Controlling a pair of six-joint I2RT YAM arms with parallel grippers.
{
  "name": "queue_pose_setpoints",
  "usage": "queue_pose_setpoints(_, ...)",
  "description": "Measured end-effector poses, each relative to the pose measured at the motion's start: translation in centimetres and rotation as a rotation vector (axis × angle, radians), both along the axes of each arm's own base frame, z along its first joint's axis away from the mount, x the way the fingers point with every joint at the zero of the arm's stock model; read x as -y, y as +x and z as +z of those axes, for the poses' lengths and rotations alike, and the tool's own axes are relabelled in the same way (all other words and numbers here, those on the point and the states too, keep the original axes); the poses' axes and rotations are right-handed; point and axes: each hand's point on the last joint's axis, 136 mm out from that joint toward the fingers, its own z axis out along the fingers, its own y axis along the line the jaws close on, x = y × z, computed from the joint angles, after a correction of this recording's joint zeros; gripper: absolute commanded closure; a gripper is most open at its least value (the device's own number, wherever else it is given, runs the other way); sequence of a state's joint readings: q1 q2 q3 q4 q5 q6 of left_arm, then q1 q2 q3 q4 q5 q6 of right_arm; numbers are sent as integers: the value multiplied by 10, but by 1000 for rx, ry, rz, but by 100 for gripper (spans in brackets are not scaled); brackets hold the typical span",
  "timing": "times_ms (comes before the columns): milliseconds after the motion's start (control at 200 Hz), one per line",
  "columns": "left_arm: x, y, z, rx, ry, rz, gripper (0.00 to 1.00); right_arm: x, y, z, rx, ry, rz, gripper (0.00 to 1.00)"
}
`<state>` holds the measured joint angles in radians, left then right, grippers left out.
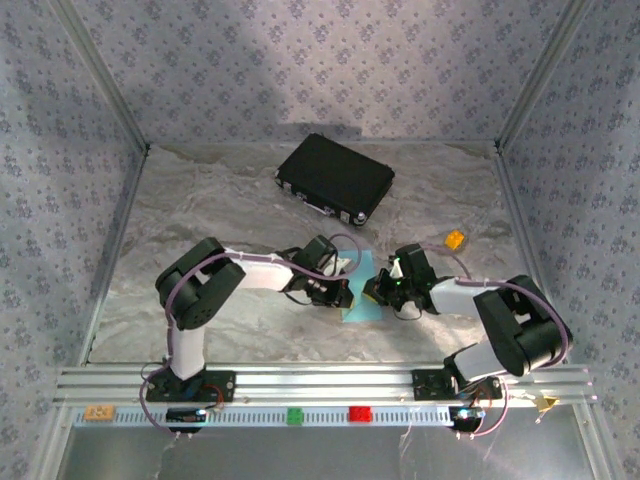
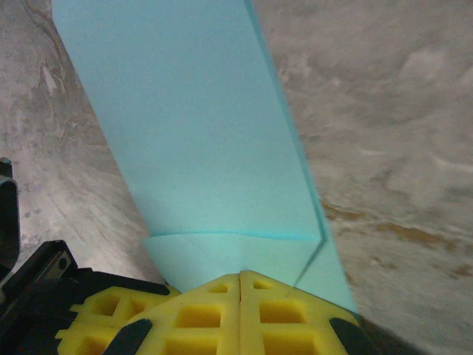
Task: Fold a paper plane with a square sheet of paper (pick it up from the middle)
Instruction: Fold the triangle a second time at the center of the table.
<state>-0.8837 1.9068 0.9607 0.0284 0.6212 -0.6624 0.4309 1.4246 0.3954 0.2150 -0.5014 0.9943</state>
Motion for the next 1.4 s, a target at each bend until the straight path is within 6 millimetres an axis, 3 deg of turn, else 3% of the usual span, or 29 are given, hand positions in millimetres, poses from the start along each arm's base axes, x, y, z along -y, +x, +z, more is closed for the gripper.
queue_pose_setpoints(115,-2,-2,0,3,-4,-6,100,0,0,9,26,-12,7,94)
queue_pose_setpoints(275,-2,-2,0,5,-8,-11,100,-17,0,24,72,-1,67,95)
queue_pose_setpoints(400,-2,-2,1,8,-9,-13,100,-25,-3,14,47,-17,102,96)
queue_pose_setpoints(485,-2,-2,1,9,-9,-14,100,-21,-6,-3,-3,-39,99,96)
queue_pose_setpoints(755,-2,-2,1,10,-9,-16,100,-13,2,-2,-10,6,73,96)
queue_pose_setpoints(934,-2,-3,0,10,-9,-16,100,6,19,9,30,-6,-3,96)
queue_pose_setpoints(1124,-2,-3,0,10,-9,-16,100,3,22,25,90,10,9,95)
queue_pose_setpoints(1249,-2,-3,0,10,-9,-16,100,1,18,19,73,5,26,96)
queue_pose_setpoints(1399,-2,-3,1,12,-8,-20,100,2,11,-2,8,-23,37,98)
